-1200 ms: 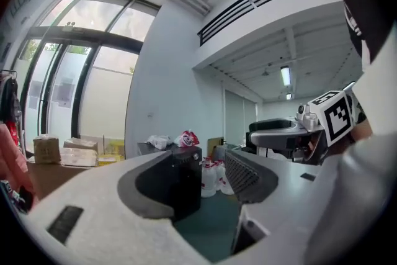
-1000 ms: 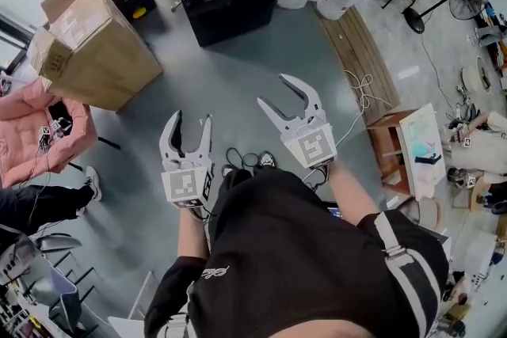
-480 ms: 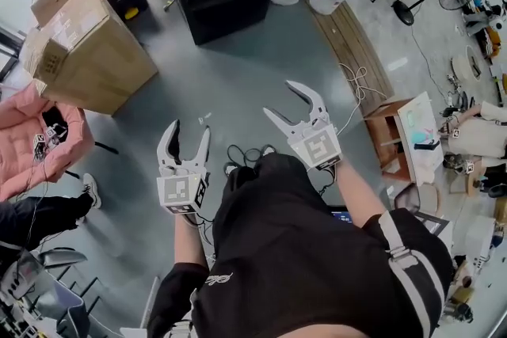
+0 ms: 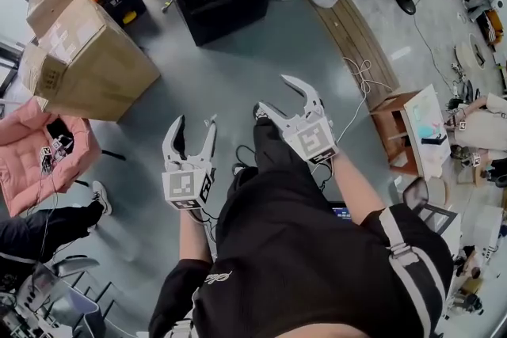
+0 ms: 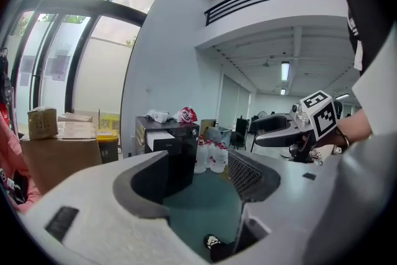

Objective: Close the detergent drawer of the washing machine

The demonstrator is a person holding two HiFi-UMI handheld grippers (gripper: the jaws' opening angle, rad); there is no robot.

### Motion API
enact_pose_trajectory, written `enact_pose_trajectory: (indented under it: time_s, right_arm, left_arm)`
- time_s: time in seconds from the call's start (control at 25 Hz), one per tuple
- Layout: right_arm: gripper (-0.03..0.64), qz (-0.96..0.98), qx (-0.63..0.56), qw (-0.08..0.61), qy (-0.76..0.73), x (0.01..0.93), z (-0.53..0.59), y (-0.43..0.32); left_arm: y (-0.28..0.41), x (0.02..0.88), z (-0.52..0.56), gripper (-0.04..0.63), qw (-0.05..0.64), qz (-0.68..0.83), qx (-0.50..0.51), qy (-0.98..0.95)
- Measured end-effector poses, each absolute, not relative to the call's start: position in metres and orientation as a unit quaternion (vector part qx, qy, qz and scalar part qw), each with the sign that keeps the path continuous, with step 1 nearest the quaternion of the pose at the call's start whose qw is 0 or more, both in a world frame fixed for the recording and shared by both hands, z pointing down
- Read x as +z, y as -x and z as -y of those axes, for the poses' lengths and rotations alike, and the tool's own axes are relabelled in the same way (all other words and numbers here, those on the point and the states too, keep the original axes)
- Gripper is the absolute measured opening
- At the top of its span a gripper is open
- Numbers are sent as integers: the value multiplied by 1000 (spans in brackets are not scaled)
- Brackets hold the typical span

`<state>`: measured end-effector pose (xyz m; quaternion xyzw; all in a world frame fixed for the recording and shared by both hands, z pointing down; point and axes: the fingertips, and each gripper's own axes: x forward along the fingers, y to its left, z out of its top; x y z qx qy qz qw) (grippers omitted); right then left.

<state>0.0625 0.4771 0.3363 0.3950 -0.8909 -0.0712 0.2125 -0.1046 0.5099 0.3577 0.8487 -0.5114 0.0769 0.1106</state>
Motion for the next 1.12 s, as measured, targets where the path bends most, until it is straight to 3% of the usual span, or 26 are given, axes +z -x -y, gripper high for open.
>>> enact_pose_trajectory:
  time_s: [0.8, 1.12]
  right_arm:
    - [284, 923, -29, 165, -348, 356, -238, -119]
    - [279, 930, -8, 158, -331, 367, -171, -114]
  left_arm:
    - [31, 365, -268, 298, 128, 534, 123, -827]
    - [35, 372, -211, 298, 142, 556, 128, -809]
